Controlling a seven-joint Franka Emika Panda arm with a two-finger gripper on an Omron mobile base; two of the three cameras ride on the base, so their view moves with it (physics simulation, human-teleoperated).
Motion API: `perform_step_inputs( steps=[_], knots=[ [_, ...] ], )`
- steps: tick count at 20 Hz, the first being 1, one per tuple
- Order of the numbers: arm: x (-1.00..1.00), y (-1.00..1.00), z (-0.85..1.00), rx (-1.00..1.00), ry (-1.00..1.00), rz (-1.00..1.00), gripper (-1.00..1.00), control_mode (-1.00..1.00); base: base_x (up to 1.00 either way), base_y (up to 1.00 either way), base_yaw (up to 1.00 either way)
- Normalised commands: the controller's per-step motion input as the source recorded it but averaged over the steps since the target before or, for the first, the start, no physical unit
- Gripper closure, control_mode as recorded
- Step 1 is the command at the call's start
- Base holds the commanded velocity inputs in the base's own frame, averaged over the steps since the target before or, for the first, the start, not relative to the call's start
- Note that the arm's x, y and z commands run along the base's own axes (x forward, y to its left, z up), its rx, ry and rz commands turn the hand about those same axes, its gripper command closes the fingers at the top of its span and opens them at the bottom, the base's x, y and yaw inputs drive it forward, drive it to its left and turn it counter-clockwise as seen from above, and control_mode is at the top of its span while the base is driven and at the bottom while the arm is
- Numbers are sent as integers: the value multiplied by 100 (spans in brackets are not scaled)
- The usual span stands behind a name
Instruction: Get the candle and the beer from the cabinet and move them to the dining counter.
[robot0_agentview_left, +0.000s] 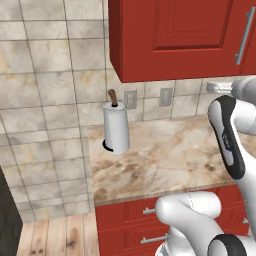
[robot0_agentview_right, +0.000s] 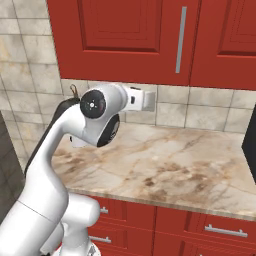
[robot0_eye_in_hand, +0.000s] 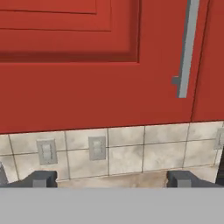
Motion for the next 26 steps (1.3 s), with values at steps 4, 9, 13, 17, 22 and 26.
perform_step_inputs(
  steps=[4,9,13,17,22,26],
  knots=[
    [0,-46,37,-2,-13,-2,-100,-100,0,0,0],
    [0,-40,34,-3,-11,-3,-100,-100,0,0,0],
    [0,-38,30,-3,-10,-3,-100,-100,0,0,0],
    [0,-28,19,-3,-14,-2,-100,-100,0,0,0],
    [1,-20,11,-1,-12,0,-100,-100,0,0,0],
    [17,-15,0,0,-8,0,-100,-100,0,0,0]
  ],
)
